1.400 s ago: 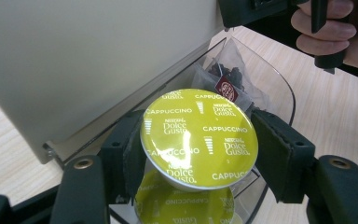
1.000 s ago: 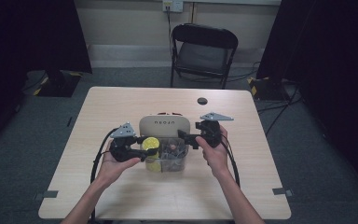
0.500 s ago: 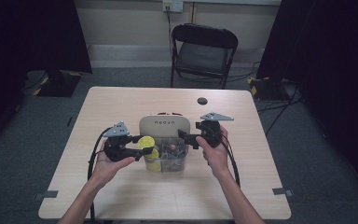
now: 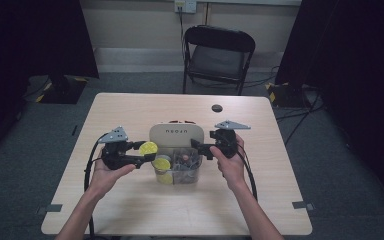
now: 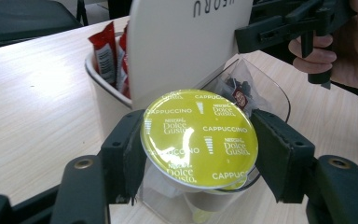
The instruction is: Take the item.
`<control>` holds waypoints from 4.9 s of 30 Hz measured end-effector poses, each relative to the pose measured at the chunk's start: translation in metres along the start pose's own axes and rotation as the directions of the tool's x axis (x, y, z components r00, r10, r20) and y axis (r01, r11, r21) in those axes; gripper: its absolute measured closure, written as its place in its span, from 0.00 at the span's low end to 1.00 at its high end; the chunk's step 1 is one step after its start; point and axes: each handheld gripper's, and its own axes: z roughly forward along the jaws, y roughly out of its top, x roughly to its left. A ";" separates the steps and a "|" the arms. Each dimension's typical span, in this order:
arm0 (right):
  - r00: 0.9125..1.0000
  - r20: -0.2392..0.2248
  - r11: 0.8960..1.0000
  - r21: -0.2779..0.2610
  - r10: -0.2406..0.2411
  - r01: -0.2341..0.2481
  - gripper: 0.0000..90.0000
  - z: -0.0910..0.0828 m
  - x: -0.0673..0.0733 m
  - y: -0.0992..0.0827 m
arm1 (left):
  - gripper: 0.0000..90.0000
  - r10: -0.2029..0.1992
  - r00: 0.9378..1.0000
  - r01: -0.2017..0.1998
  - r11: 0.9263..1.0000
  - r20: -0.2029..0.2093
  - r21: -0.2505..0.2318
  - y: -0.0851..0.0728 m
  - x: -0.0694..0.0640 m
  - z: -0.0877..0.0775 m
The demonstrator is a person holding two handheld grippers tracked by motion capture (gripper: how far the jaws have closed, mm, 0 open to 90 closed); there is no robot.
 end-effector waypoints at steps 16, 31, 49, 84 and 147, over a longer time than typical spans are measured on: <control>1.000 0.002 1.000 0.000 -0.002 0.002 0.15 0.000 0.000 0.000 | 0.43 -0.032 0.998 0.032 0.999 -0.046 -0.008 -0.005 0.018 -0.016; 1.000 0.000 1.000 0.000 -0.002 0.002 0.15 0.000 0.000 0.000 | 0.43 -0.074 0.992 0.074 0.997 -0.100 -0.008 -0.012 0.037 -0.024; 1.000 0.000 1.000 0.004 -0.001 0.001 0.15 0.000 0.000 0.000 | 0.43 -0.104 0.982 0.108 0.994 -0.157 0.017 -0.025 0.061 -0.024; 1.000 0.001 1.000 0.004 -0.002 0.002 0.15 0.000 0.000 0.000 | 0.43 -0.153 0.965 0.182 0.976 -0.215 0.123 -0.069 0.095 0.005; 1.000 0.000 1.000 0.026 -0.008 0.008 0.16 0.002 0.002 0.000 | 0.20 -0.131 0.962 0.190 0.951 -0.239 0.244 -0.105 0.064 -0.017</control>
